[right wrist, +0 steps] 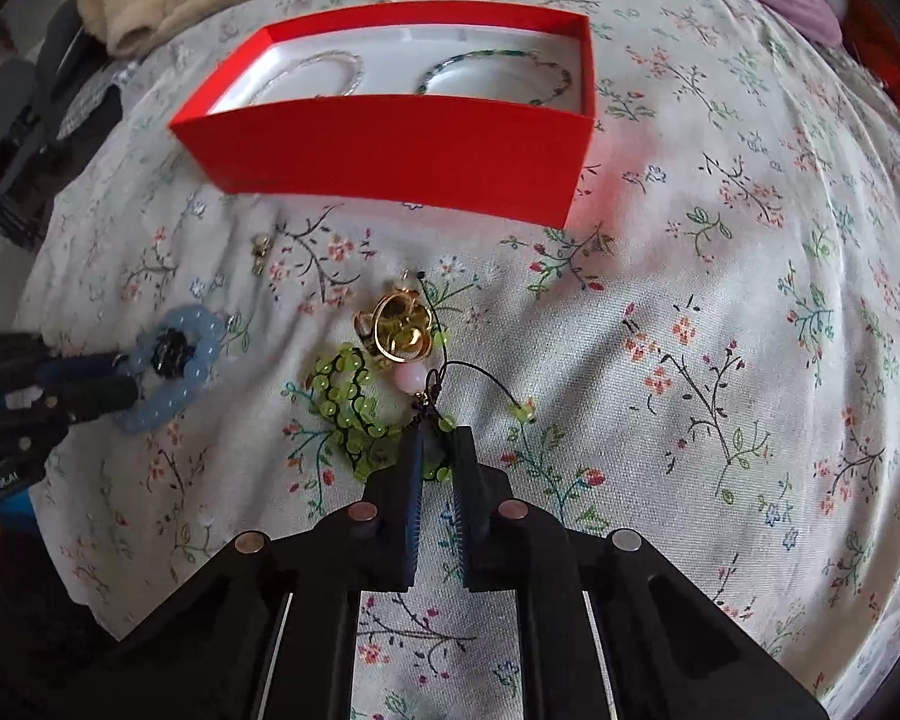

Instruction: Organize jewelry

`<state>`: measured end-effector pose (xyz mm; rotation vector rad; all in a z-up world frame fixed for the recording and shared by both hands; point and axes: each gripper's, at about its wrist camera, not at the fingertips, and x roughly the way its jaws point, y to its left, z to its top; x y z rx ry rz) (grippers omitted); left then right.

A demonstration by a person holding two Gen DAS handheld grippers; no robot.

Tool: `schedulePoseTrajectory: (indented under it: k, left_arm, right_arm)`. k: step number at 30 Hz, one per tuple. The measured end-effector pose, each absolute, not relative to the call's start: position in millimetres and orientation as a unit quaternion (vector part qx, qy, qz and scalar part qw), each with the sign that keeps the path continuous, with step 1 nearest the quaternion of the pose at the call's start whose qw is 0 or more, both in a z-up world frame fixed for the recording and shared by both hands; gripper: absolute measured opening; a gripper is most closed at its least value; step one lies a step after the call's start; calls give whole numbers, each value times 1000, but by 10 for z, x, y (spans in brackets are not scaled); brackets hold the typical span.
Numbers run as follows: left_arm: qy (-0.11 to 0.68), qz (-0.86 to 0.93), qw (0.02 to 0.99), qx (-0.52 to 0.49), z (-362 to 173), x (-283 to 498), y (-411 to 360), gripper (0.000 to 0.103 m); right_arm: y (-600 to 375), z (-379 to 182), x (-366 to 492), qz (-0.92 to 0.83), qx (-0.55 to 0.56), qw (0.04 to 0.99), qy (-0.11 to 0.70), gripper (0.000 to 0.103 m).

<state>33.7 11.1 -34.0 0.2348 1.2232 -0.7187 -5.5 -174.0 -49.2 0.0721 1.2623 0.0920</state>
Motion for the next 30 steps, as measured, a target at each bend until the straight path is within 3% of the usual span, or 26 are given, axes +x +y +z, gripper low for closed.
schedulePoseTrajectory:
  k: [4,10,11,12,14,19,23,30]
  left_arm:
    - [557,-332,749,132,-329,295,113,34]
    - [541,-339,759,130,-179,291,264,36]
    - [534,-343,761,131,-141,300,269,36]
    - [528,-346,765,130,-105,322,266,36]
    - [524,-349,767,124,-68,383,231,36]
    - [528,-359,756,143,-122,518,11,36]
    - [552,-370,728,171,-294,510,-95,22]
    - [548,-356,719,237,-383,342,-178,20]
  right_arm:
    - [-1759,-453,-102,39,13,803,595,10]
    - [-1975,-346,-172,33,43,810,584,14]
    - [-2010,-318,-177,35,53,812,580,22]
    - [-2050,-288,-183,37,61,814,576,38]
    - [-2109,-239,-193,37,73,819,568,49]
    - [-2122,-248,-151,39,86,817,568,50]
    - [-2002,-291,-151,30,88,811,578,50]
    - [-1980,-378,-151,27,78,803,590,49]
